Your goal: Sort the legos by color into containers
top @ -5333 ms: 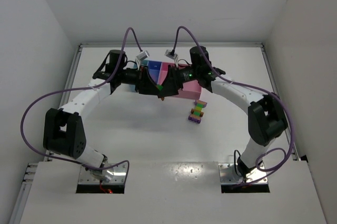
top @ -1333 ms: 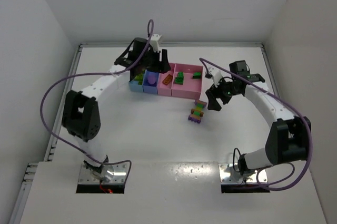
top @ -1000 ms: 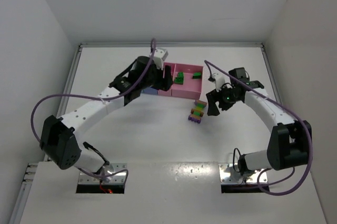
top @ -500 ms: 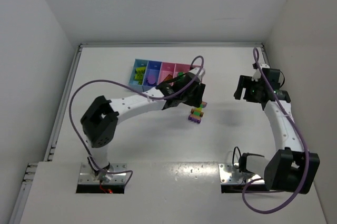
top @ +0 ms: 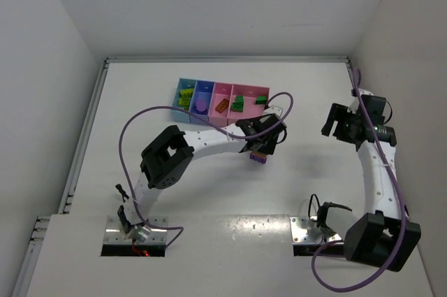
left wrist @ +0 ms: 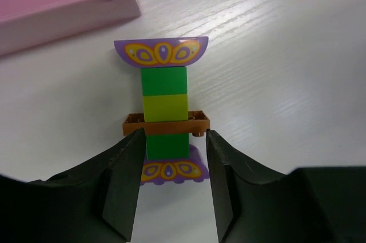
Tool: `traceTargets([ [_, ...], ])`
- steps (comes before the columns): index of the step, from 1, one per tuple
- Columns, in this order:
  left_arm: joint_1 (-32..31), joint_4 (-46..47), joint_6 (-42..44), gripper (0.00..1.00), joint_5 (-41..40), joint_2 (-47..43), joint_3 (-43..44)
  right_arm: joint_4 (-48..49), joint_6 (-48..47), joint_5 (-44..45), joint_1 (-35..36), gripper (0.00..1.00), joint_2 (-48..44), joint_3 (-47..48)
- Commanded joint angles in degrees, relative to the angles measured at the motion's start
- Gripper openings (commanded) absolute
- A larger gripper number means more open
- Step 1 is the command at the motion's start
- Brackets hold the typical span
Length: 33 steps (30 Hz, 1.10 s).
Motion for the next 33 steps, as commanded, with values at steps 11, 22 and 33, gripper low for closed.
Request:
traceTargets([
  [11,2.88,0.21,1.41,0.52,-2.92,5.26,7.82,-2.17,-0.86,-6.43,-2.0,0.77,0.31,2.59],
  [22,5.43,-0.31,1.94,0.51,1.38,9.13,7.82,-1.11,-0.86,-8.45,-2.53,0.77,4.35,3.73],
  [33,3.85,1.44,2.99,0.49,4.73,6.41,7.82,-0.06,-0.86,-11.35,-3.06,0.77,5.41,3.73],
])
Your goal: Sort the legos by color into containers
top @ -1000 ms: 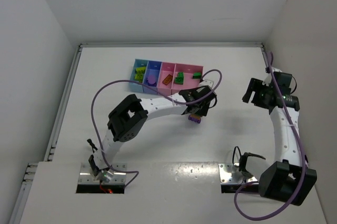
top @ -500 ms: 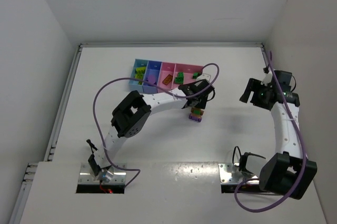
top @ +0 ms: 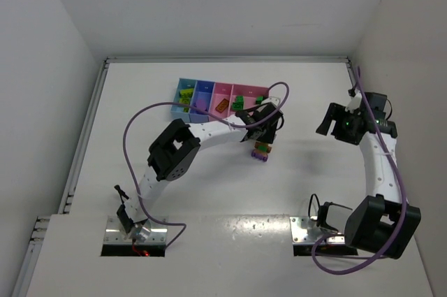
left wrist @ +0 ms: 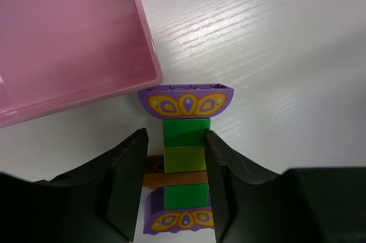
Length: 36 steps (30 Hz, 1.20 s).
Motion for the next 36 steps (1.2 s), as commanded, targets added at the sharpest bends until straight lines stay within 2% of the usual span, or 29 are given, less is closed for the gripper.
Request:
traceTargets([
  [1,-0.96,0.0,1.27,0.49,1.29,-1.2,0.67,1.54,-0.05,-2.04,-0.32,0.77,0.69,2.36],
  [5,-1.57,0.0,1.27,0.49,1.29,-0.68,0.67,1.54,-0.05,-2.04,-0.32,0.77,0.69,2.36],
  [14,-2.1,-0.53,0.74,0.58,3.49,-0.68,0.67,1.01,-0.58,-2.57,-0.32,0.77,0.17,1.3],
  [23,-3.15,0.61,3.28,0.59,6.12,-1.38,0.06,0.39,-1.11,-4.23,-0.32,0.77,-1.5,0.25],
  [36,-3.68,2.29,6.89,0.59,5.43,-4.98,-2.4,-0.13,-1.64,-6.08,-0.32,0.78,-3.88,0.25],
])
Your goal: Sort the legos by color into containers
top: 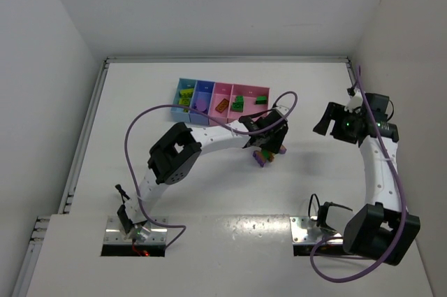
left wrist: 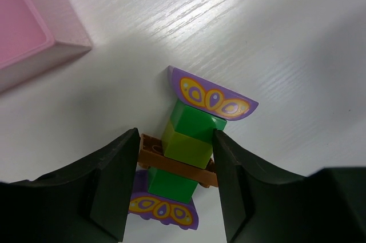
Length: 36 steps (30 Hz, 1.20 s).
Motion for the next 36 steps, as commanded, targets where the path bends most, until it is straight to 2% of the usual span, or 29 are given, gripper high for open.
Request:
traceTargets([
  [1,-0.66,1.06,2.85,0.59,-0.3,-4.04,-0.68,0.04,-0.72,-1.67,-0.19,0.78,-1.36,0.27],
  [10,-1.19,3.08,9.88,0.62,1.46,-7.02,-1.29,0.04,-0.72,-1.67,-0.19,0.78,-1.89,0.27],
  [19,-1.19,4.05,14.8,0.62,8.74,-7.73,-1.91,0.04,-0.72,-1.67,-0.19,0.78,-2.42,0.27],
  [28,-1.19,4.05,19.99,0.62,11.48,-5.62,-1.29,-0.49,-0.72,-5.71,-1.86,0.78,-2.94,0.27],
  [36,-0.66,2.03,20.0,0.62,12.27,-2.46,1.69,-0.49,-0.72,-6.33,-3.01,0.78,-2.94,0.27],
])
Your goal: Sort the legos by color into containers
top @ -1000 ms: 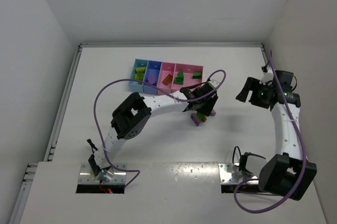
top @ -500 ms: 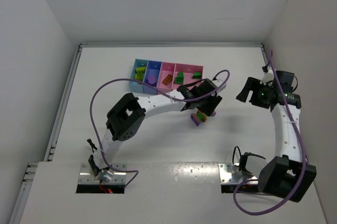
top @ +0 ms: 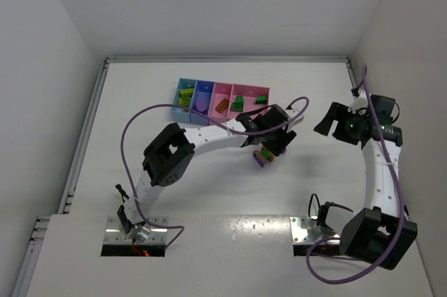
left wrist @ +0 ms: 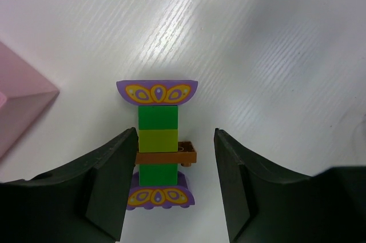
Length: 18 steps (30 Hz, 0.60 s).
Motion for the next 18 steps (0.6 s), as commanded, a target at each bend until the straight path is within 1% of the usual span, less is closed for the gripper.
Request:
traceTargets([
  [1,0.27,-0.22,0.69,0.62,1.75,2.08,2.68,0.61,-0.5,-1.33,-0.38,0.78,-1.04,0.29],
  [10,1.42,-1.45,0.17,0.62,1.76,5.95,4.97,0.08,-0.5,-1.85,-0.91,0.78,-1.04,0.29],
  [18,1.95,-1.98,0.17,0.62,1.76,6.57,5.49,0.08,-0.5,-1.85,-1.44,0.78,-0.52,0.29],
])
